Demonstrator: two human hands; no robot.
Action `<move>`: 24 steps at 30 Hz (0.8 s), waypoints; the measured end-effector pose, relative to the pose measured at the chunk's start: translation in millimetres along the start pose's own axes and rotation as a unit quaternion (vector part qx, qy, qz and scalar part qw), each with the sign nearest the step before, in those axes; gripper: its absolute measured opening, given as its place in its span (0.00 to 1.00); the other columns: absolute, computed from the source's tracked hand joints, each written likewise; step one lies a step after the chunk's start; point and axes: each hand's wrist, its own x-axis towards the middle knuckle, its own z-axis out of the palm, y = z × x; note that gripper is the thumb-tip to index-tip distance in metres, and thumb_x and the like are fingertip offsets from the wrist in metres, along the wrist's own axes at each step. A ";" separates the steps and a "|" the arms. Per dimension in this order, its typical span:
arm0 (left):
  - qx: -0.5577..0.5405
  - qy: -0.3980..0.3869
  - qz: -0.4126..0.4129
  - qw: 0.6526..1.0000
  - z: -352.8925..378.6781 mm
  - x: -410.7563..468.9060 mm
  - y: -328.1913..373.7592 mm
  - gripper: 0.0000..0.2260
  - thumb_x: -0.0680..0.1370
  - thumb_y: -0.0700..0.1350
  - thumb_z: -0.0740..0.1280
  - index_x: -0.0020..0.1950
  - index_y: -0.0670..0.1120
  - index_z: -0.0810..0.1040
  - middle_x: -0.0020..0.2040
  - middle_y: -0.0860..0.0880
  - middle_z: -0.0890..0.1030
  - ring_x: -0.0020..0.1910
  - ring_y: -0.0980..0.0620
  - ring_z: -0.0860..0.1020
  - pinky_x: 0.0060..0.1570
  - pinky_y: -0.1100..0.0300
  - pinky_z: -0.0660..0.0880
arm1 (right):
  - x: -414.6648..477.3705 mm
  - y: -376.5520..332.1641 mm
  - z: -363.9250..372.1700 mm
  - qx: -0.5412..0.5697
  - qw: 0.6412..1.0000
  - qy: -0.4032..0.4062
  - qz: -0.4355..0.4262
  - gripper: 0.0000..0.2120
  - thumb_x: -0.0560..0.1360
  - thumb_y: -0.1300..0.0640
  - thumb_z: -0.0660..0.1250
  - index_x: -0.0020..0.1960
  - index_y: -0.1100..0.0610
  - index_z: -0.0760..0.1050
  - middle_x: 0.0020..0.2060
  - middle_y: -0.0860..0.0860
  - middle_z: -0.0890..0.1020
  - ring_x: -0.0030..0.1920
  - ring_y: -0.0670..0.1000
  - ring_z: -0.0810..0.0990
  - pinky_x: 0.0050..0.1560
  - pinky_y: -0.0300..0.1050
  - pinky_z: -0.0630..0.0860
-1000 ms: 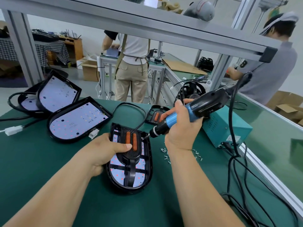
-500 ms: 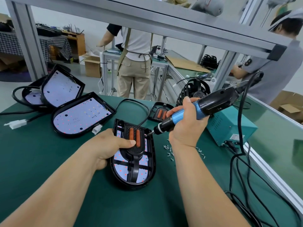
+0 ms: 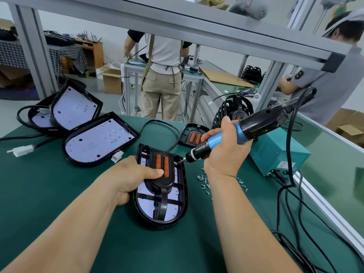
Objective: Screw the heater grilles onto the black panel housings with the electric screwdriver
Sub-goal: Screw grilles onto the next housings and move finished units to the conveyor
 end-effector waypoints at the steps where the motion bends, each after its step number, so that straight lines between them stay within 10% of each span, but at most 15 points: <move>1: 0.002 -0.001 0.000 1.000 0.1 -0.3 0.4 0.10 0.74 0.32 0.71 0.55 0.36 0.80 0.47 0.36 0.85 0.49 0.35 0.84 0.56 0.35 0.78 | -0.2 -0.1 -0.2 -0.001 1.000 0.000 0.000 0.10 0.71 0.59 0.69 0.45 0.58 0.68 0.25 0.54 0.72 0.22 0.54 0.72 0.29 0.46 0.72; 24: 0.002 -0.005 0.005 1.000 0.6 -0.9 0.5 0.06 0.75 0.31 0.70 0.49 0.38 0.82 0.46 0.36 0.86 0.45 0.37 0.84 0.50 0.45 0.80 | -0.8 -0.8 -2.5 0.005 1.000 0.007 0.013 0.12 0.70 0.59 0.68 0.50 0.60 0.69 0.31 0.58 0.70 0.24 0.54 0.72 0.30 0.45 0.73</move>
